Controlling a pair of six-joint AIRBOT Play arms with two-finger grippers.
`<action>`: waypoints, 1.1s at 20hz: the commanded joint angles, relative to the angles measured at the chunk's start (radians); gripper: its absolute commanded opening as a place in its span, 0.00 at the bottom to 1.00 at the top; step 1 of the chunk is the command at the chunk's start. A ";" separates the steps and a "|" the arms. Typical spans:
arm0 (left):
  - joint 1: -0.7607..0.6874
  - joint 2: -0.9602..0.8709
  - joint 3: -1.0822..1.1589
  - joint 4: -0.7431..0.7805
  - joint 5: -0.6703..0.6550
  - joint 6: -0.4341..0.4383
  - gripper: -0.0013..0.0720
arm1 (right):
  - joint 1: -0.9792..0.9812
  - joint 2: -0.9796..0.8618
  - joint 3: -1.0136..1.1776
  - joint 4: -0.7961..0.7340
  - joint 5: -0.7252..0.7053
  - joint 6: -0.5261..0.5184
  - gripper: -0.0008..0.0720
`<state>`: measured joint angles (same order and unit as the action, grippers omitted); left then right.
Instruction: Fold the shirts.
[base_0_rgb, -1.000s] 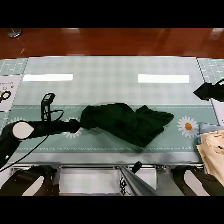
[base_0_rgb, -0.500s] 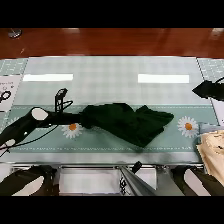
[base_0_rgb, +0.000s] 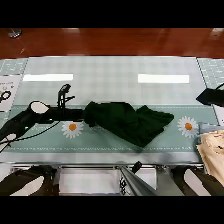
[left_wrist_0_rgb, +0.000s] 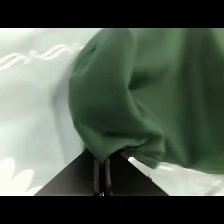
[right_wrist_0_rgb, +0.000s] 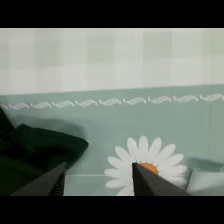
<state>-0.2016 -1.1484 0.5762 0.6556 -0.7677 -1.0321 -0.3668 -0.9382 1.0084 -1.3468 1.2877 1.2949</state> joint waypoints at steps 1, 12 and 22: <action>0.002 0.105 0.006 -0.009 -0.038 0.008 0.05 | -0.029 0.000 -0.086 -0.012 0.049 0.009 0.68; 0.002 0.201 0.006 -0.008 -0.097 -0.009 0.05 | -0.048 -0.136 -0.426 0.450 -0.205 -0.025 0.78; 0.045 0.255 0.138 0.087 -0.105 -0.010 0.05 | 0.127 -0.255 -0.274 0.512 -0.130 -0.158 0.05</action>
<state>-0.1822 -0.9279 0.6403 0.6868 -0.8433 -1.0420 -0.2508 -1.2110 0.6460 -0.8387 1.0618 1.2312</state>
